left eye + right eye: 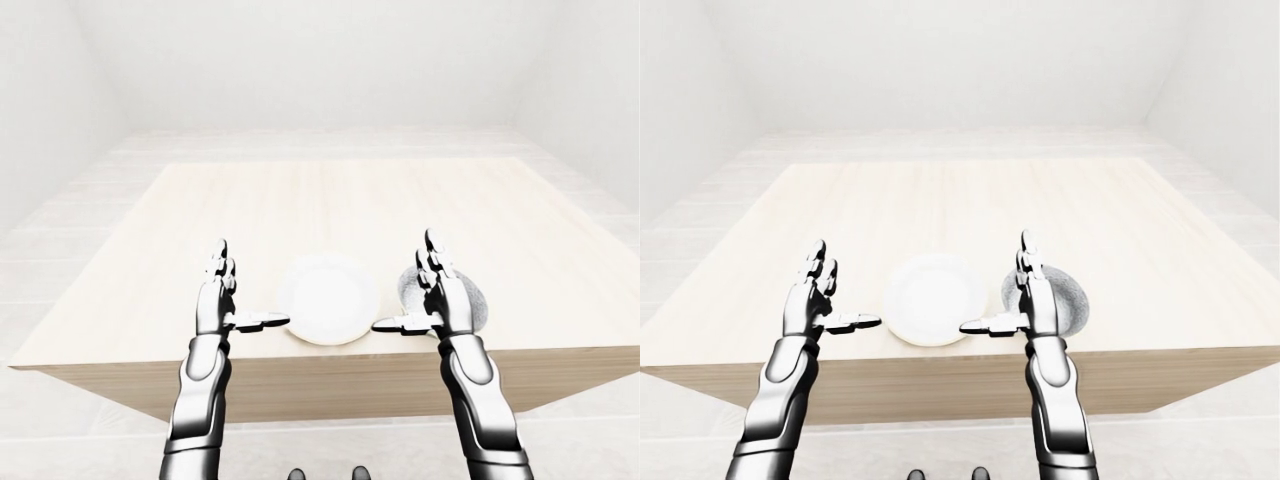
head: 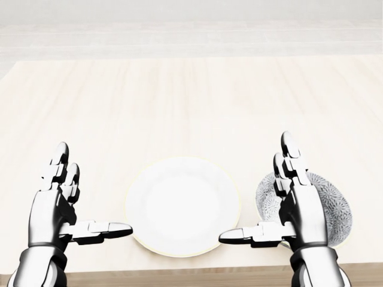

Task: Put the bowl on the plate.

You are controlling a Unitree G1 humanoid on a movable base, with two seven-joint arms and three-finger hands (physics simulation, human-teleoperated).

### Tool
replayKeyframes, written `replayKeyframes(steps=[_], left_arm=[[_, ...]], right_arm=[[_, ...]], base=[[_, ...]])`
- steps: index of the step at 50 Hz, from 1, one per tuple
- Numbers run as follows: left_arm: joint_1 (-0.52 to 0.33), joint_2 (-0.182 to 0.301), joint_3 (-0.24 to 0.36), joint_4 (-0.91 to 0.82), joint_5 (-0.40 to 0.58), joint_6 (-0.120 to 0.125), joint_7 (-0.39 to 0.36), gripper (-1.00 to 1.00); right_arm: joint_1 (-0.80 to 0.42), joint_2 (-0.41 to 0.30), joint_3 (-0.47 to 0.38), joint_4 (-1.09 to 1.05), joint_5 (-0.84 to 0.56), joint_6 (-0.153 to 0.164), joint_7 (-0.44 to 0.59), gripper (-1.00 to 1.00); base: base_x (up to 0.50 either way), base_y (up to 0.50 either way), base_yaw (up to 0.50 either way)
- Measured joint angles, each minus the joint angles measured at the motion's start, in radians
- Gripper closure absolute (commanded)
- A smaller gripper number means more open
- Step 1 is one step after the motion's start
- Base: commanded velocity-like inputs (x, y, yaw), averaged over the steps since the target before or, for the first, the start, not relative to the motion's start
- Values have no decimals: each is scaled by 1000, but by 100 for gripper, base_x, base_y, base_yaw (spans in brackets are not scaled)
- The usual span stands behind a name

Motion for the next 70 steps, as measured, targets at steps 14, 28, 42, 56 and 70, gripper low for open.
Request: replayKeyframes(steps=[14, 28, 42, 56, 70], left_arm=[[3, 2, -1, -16, -3, 23, -6, -100], [28, 2, -1, -75, -8, 61, -22, -100], [38, 4, 10, -105, -6, 61, -38, -100], [31, 10, 23, -101, -9, 61, -46, -100], [29, 14, 27, -103, -6, 61, -51, -100]], right_arm=[[16, 2, -5, -48, 1, 0, 3, -100], [46, 3, -5, -119, -15, 0, -1, -100], [86, -18, 5, -272, -182, 0, -23, -100], [109, -23, 10, -361, -460, 0, -25, -100], [108, -13, -1, -378, -584, 0, 3, -100]], base=[[0, 8, 0], [0, 0, 0], [0, 0, 0], [0, 0, 0], [0, 0, 0]])
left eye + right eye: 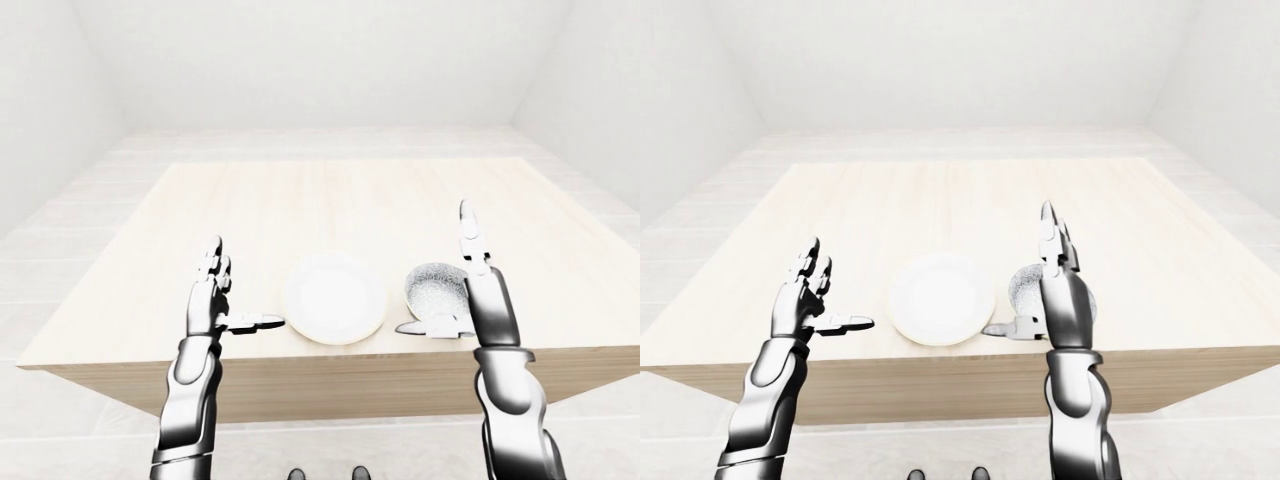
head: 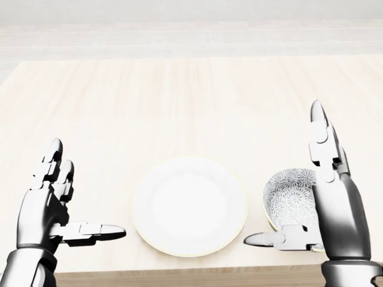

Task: Put the bowl on the plate.

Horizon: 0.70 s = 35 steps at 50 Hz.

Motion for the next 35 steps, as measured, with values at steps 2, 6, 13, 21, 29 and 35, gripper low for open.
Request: replayKeyframes(steps=[2, 6, 13, 21, 29, 35], left_arm=[[0, 0, 0, -1, 2, 0, 0, -100], [1, 2, 0, -5, 6, 0, -1, -100], [5, 4, -3, -5, 28, -14, 0, -100], [8, 7, -2, 2, 55, -36, 2, -100], [14, 8, 1, 4, 74, -52, 1, -100], [15, 8, 3, 7, 81, -58, -1, -100]], right_arm=[[-5, -1, -1, 7, -16, 0, 3, -100], [-15, -4, -2, 24, -47, 0, 7, -100], [-27, -7, -6, 46, -93, 0, 16, -100], [-32, -6, -10, 57, -125, 0, 22, -100], [-32, -4, -14, 52, -152, 0, 29, -100], [-32, -4, -15, 52, -175, 0, 32, -100]], base=[[0, 0, 0], [0, 0, 0], [0, 0, 0], [0, 0, 0], [0, 0, 0], [0, 0, 0]])
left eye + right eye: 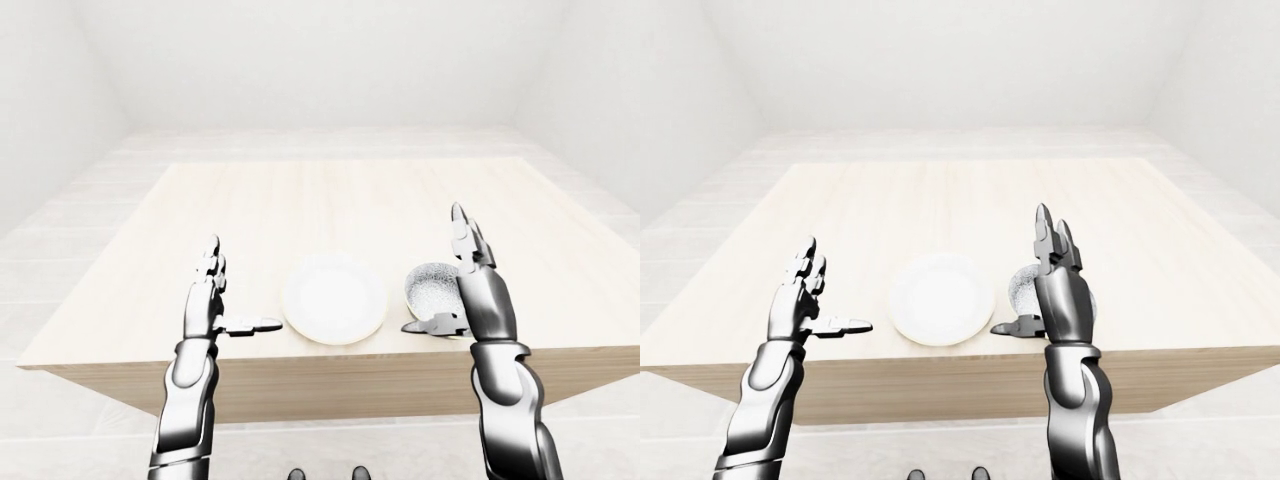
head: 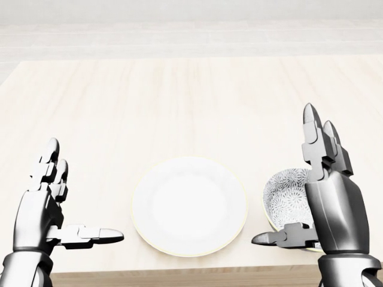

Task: Put the bowl on the plate.

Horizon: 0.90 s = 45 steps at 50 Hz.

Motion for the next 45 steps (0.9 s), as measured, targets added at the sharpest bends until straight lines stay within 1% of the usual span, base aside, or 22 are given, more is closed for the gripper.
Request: replayKeyframes(steps=[14, 25, 45], left_arm=[[-2, 0, 2, 13, 9, -12, -3, -100], [-4, 2, 4, 13, 10, -12, -6, -100], [-1, 2, 5, 7, 8, -11, -14, -100]], right_arm=[[5, 1, 5, 5, -57, 0, 8, -100], [8, 0, 13, 24, -102, 0, 12, -100], [21, -13, 47, 157, -255, 0, 23, -100]], base=[[0, 0, 0], [0, 0, 0], [0, 0, 0]])
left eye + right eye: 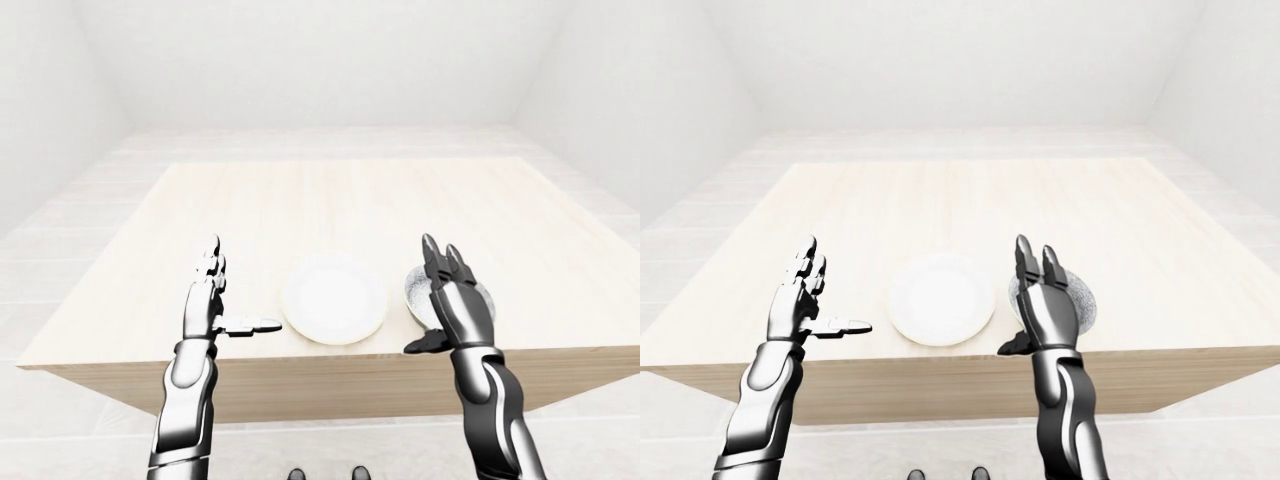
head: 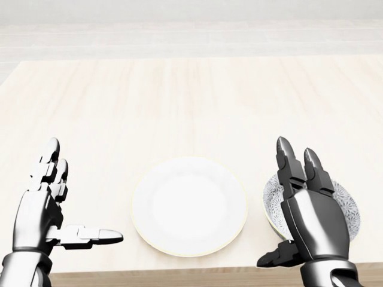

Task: Put the bowl on the plate.

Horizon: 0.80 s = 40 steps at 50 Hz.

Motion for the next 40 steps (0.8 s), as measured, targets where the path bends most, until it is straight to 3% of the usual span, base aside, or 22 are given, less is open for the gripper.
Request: replayKeyframes(steps=[30, 40], left_arm=[[1, -1, -3, 6, 6, -8, -2, -100], [-6, -1, -5, -4, 5, 6, -3, -100]], right_arm=[[31, 3, -5, 9, -97, 0, 19, -100], [48, -3, -16, 14, -164, 0, 34, -100]], base=[[0, 0, 0], [0, 0, 0]])
